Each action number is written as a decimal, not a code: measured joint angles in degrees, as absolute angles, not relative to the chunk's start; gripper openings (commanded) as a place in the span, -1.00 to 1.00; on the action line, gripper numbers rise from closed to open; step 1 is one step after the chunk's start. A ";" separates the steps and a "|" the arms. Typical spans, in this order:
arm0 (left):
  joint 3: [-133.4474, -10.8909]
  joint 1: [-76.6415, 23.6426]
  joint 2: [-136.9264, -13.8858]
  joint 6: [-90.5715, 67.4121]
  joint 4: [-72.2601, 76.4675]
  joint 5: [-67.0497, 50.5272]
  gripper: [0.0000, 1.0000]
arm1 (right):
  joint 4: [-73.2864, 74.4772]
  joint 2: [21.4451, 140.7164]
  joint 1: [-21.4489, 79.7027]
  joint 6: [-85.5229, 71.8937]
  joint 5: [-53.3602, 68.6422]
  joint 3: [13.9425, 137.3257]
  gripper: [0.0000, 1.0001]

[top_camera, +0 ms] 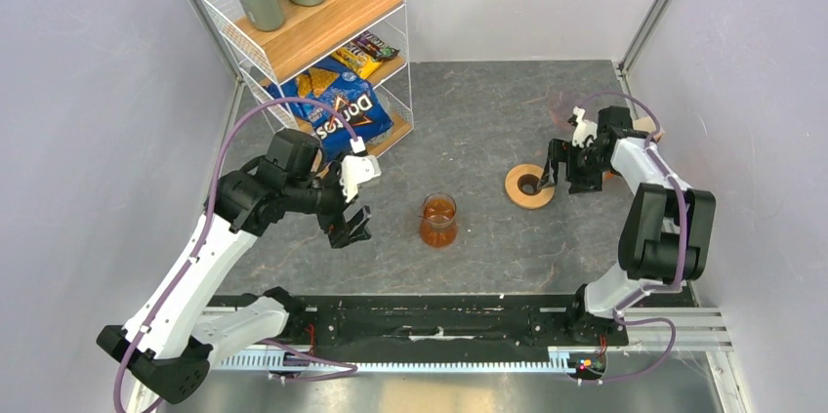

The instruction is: Place the coffee filter in the dripper

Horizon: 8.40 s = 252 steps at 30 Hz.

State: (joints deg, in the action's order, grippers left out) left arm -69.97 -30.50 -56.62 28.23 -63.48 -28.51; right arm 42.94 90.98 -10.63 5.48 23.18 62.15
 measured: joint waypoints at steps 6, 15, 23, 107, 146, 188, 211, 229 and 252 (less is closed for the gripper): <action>-69.97 -31.11 -56.64 26.15 -60.49 -27.70 0.87 | 37.01 97.78 -10.68 4.49 22.68 62.17 0.82; -69.97 -31.27 -56.64 23.44 -56.93 -27.00 0.87 | 35.38 104.64 -10.68 4.51 28.05 65.95 0.40; -69.97 -31.27 -56.93 23.40 -56.36 -26.87 0.87 | 34.72 105.73 -10.83 3.86 32.58 66.06 0.05; -68.07 -31.27 -58.22 18.46 -52.49 -28.95 0.87 | 14.94 89.95 16.12 -29.80 68.75 54.78 -0.83; -66.59 -32.18 -63.29 18.50 -54.72 -31.75 0.88 | 43.42 93.86 13.87 -8.73 58.57 66.96 0.75; -47.48 -34.63 -73.49 40.32 -21.58 -36.97 0.82 | 37.89 81.30 25.69 42.35 42.17 56.27 0.77; -48.18 -35.00 -74.65 38.68 -18.35 -38.87 0.58 | 35.59 83.24 27.55 39.11 43.20 56.75 0.63; -48.80 -34.96 -74.65 38.44 -19.40 -37.67 0.66 | 35.68 84.38 28.08 38.61 43.22 58.04 0.64; -49.01 -34.04 -64.51 39.94 -31.94 -33.15 0.96 | 46.09 69.91 22.31 37.74 36.69 56.66 0.94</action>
